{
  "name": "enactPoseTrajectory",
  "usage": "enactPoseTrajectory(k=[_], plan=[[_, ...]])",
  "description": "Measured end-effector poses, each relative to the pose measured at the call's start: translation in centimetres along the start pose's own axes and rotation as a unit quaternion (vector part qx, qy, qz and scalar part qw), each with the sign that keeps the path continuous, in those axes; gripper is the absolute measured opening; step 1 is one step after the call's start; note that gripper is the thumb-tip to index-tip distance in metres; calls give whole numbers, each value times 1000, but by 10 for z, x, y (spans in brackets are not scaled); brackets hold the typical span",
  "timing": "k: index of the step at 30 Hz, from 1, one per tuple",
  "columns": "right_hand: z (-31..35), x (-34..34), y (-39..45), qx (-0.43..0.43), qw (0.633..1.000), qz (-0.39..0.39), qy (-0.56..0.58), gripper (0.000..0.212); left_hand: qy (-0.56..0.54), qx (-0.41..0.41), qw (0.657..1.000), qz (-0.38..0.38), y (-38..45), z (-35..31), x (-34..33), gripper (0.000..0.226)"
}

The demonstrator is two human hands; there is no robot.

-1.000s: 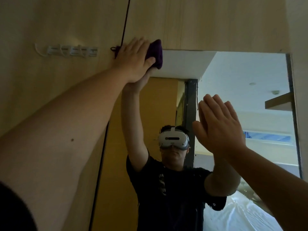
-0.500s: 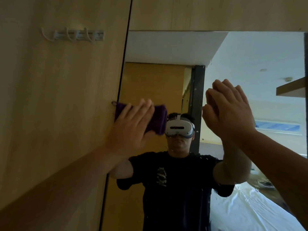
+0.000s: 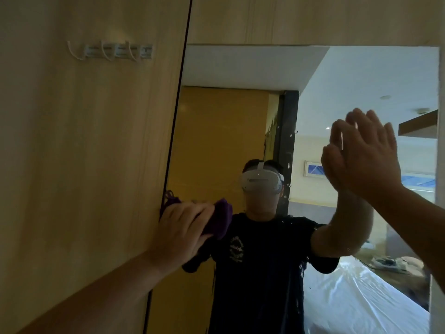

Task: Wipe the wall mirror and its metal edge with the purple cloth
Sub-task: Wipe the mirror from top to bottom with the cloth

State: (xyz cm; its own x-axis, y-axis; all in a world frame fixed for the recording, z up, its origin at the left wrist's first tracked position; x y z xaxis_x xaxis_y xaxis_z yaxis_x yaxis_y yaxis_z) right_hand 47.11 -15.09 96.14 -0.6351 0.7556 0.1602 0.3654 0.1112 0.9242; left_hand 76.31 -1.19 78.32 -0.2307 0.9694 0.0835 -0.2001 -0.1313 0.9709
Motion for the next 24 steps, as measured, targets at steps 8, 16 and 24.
enactPoseTrajectory(k=[8,16,24], plan=[[-9,-8,-6,3,1000,10,-29,55,5,92,992,-84,253,-11,29,52],[-10,-7,-8,16,999,-33,-14,49,58,77,993,63,353,-37,-6,62],[-12,-6,-8,7,1000,-28,4,49,51,16,997,52,226,-58,-15,62]])
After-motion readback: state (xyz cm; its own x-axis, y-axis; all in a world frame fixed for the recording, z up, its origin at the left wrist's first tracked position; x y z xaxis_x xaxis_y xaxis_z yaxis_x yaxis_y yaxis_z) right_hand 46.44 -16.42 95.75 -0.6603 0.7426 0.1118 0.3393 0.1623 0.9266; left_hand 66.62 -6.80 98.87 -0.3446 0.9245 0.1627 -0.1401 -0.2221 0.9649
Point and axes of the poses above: each hand's wrist, its own y-axis towards the middle knuckle, its own x-axis out of the back of the hand, z = x × y, the point moved 6 cm from there along y, towards the middle knuckle, and after that the axes turned 12 degrees about x, right-handed, at the moved point
